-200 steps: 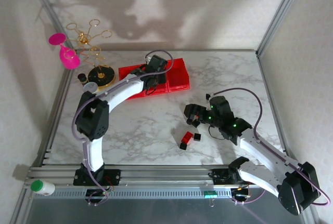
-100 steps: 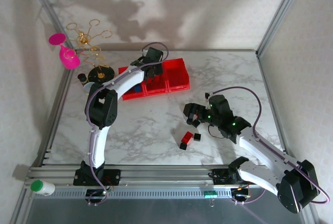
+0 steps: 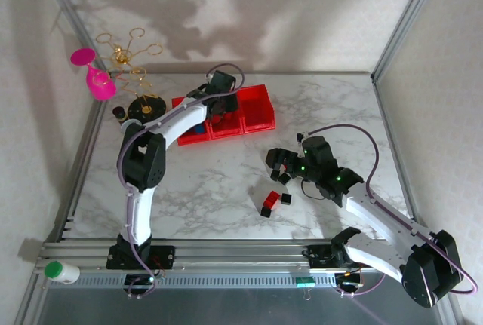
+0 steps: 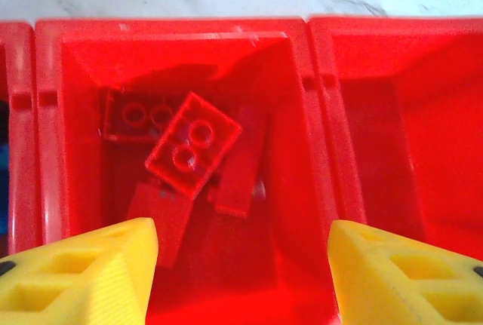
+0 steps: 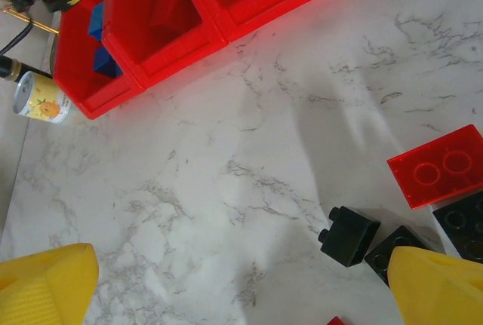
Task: Sort the legos into containers by color
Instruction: Place the lego in the container, then pick up the lego from the middle-left of the table.
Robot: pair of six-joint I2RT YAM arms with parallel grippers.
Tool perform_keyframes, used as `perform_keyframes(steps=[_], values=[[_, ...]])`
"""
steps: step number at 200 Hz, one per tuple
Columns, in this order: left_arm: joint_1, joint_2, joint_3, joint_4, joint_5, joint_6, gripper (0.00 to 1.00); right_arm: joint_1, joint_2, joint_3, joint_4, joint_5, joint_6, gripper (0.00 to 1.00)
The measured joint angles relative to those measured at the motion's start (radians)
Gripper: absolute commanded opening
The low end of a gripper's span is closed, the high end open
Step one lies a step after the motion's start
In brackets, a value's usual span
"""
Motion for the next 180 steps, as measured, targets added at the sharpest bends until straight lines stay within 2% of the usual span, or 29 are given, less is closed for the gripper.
perform_keyframes(steps=[50, 76, 116, 180], values=[[-0.136, -0.246, -0.229, 0.017, 0.011, 0.0, 0.62, 0.0, -0.05, -0.007, -0.022, 0.014, 0.012, 0.99], [-0.22, -0.316, -0.328, 0.024, 0.018, -0.006, 0.63, 0.0, -0.113, -0.034, -0.059, 0.016, 0.024, 0.99], [-0.336, -0.338, -0.428, 0.013, 0.031, -0.021, 0.64, 0.0, -0.219, -0.075, -0.163, 0.041, 0.052, 0.99], [-0.483, -0.277, -0.446, 0.026, 0.087, -0.04, 0.64, 0.0, -0.329, -0.086, -0.301, 0.068, 0.092, 0.99]])
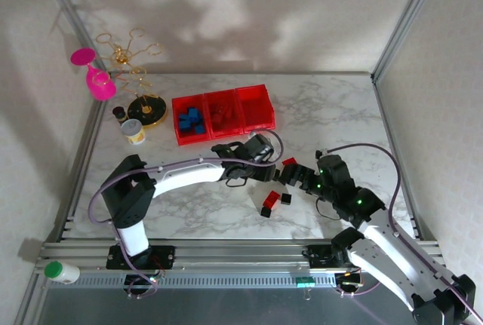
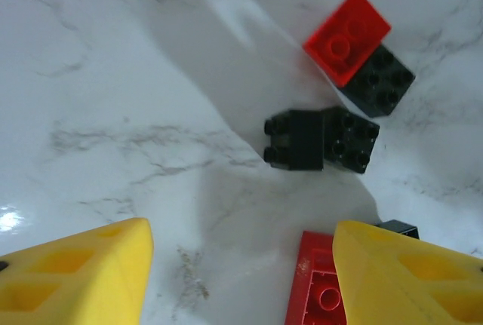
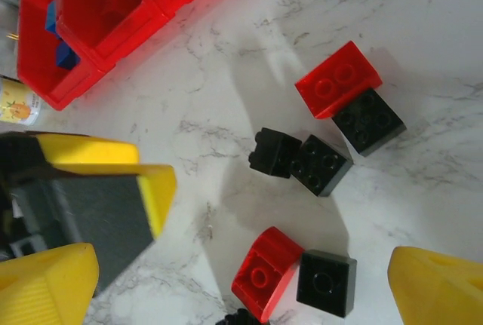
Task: Sort the legos into containers by color
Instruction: Pick up the lego from the middle-left of the table.
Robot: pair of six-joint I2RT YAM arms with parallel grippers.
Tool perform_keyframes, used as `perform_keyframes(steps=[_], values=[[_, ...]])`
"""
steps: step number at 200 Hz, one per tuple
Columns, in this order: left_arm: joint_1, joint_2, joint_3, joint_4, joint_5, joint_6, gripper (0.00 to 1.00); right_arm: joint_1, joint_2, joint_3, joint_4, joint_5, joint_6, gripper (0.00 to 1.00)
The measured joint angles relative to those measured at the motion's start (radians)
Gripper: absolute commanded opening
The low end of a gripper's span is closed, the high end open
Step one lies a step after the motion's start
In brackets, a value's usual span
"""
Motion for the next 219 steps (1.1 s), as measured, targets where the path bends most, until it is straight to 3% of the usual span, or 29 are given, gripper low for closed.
perform_keyframes(steps=[66, 152, 185, 219], values=[[-0.084, 0.064, -0.016, -0.009, 0.054, 0.016, 0.65, 0.0, -0.071, 0.0, -0.078, 0.028, 0.018, 0.99], [-0.12, 0.15, -0.006, -0.007, 0.108, 0.035, 0.63, 0.0, -0.099, 0.0, -0.117, 0.053, 0.026, 0.99], [-0.122, 0.168, 0.007, -0.005, 0.108, 0.038, 0.57, -0.004, -0.101, 0.0, -0.124, 0.063, 0.033, 0.99], [-0.122, 0.169, 0.009, -0.003, 0.108, 0.038, 0.44, -0.005, -0.101, 0.0, -0.126, 0.069, 0.033, 0.99]])
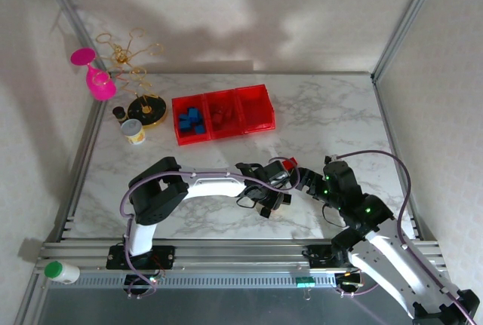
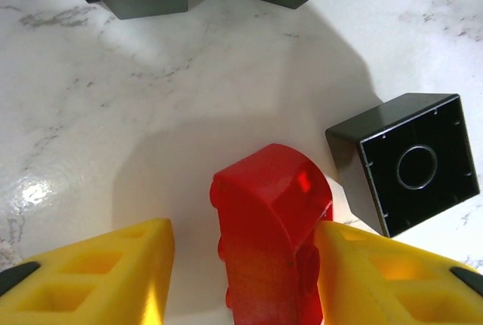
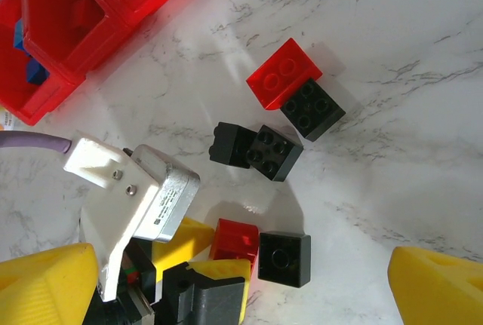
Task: Sort the legos into containers by color
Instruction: Pick up the lego from the middle-left of the table, then place the lego in the container.
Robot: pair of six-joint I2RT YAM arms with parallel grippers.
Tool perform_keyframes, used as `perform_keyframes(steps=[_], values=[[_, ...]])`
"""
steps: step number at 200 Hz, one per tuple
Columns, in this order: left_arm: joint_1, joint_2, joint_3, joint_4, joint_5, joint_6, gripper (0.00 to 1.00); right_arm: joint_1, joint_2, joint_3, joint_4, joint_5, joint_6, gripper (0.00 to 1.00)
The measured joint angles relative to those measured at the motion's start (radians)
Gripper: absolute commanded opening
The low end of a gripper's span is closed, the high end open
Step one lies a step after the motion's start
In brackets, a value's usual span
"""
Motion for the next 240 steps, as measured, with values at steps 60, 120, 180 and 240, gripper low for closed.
perform_keyframes(steps=[60, 120, 180, 240], values=[[0.0, 0.0, 0.0, 0.013, 0.003, 0.0, 0.29, 0.0, 0.0, 0.0, 0.0, 0.0, 0.0, 0.99], [0.007, -0.006, -0.001, 0.013, 0.003, -0.004, 0.24, 0.0, 0.003, 0.0, 0.008, 0.0, -0.001, 0.99], [0.071, -0.098, -0.012, 0.003, -0.009, -0.011, 0.24, 0.0, 0.051, 0.0, 0.065, -0.003, -0.016, 0.99], [0.257, -0.189, 0.006, -0.04, -0.076, 0.006, 0.24, 0.0, 0.141, 0.001, 0.192, -0.039, -0.032, 0.99]])
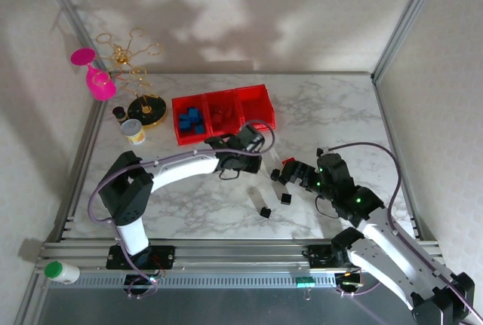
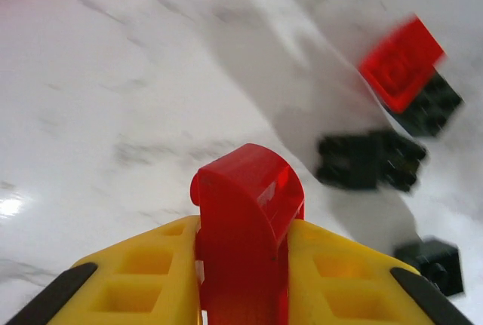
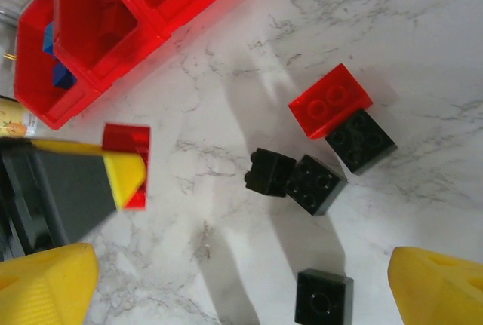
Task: Sort the legos into containers by color
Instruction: Place the lego in the container.
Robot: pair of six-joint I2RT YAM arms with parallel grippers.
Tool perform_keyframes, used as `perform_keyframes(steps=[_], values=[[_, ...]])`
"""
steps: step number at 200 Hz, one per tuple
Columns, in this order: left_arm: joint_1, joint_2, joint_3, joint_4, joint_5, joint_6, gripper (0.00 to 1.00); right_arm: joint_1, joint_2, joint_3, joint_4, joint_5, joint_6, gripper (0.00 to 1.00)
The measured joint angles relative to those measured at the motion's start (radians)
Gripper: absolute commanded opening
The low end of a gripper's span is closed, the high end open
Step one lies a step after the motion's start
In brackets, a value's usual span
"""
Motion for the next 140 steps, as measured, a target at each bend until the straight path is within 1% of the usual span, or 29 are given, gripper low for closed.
perform_keyframes(steps=[23, 46, 90, 140], values=[[0.089, 0.002, 0.055, -0.023, -0.032, 0.009, 0.24, 0.0, 0.05, 0.0, 0.065, -0.018, -0.011, 0.99], [0.158, 0.031, 0.167, -0.041, -0.071, 0.022, 0.24, 0.0, 0.097, 0.001, 0.116, -0.024, -0.023, 0.99], [0.239, 0.148, 0.362, -0.045, -0.158, 0.033, 0.24, 0.0, 0.177, 0.027, 0.173, -0.026, -0.047, 0.99], [0.332, 0.341, 0.526, -0.074, -0.2, 0.036, 0.25, 0.0, 0.196, 0.049, 0.204, -0.034, -0.056, 0.99]])
